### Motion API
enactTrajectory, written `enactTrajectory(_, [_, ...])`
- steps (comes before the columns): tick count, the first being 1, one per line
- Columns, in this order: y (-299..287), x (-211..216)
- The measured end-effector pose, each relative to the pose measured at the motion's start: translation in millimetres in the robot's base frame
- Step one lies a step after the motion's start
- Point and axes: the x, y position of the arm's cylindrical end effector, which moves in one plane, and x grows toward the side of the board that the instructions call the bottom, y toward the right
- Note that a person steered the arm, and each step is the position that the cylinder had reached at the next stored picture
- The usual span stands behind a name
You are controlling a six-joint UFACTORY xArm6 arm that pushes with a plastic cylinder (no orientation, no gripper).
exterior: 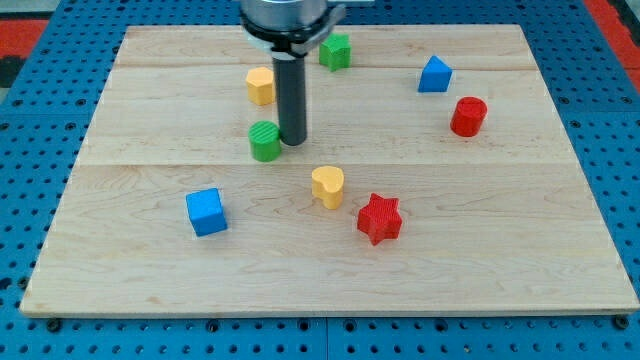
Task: Push red star towards yellow heart
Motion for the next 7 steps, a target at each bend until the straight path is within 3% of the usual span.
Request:
enactTrajectory(1, [32, 0])
enactTrajectory(3, [125, 47])
enactTrajectory(5, [84, 82])
enactTrajectory(6, [48, 77])
enactTrajectory(7, [50, 67])
